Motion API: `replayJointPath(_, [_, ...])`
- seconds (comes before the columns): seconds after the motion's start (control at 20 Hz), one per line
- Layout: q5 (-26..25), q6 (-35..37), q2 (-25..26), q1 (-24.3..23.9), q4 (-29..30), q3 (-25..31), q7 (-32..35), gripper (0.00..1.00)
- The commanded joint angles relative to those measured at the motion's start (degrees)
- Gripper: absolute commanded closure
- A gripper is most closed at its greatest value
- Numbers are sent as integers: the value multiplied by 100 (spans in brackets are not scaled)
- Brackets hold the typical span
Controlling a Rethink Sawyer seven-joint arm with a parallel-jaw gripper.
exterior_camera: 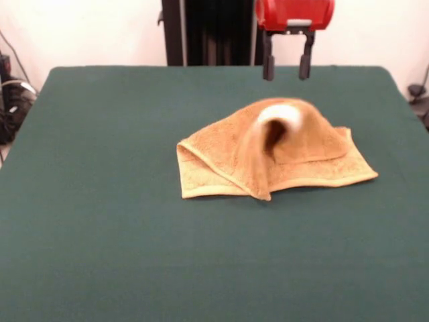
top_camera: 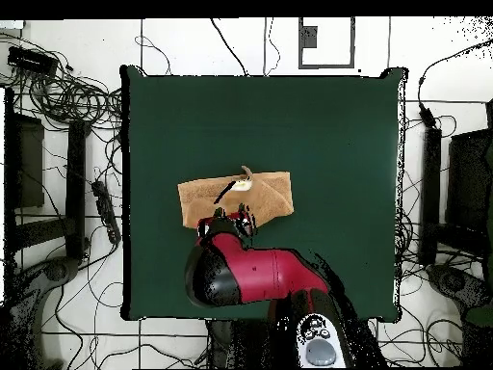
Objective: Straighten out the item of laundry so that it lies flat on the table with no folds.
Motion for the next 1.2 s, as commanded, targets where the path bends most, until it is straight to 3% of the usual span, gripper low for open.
replayJointPath(0.05, [195, -278, 45, 352, 494, -130, 1270, 0])
replayJointPath(0.35, [351, -303, -6, 525, 542, -310, 1403, 0])
replayJointPath(0.6, [662, 218, -186, 501, 542, -169, 1382, 0])
replayJointPath(0.75, [844, 563, -142, 507, 208, -51, 1241, 0])
replayJointPath(1.2, [1209, 1642, 707, 634, -1378, 142, 710, 0])
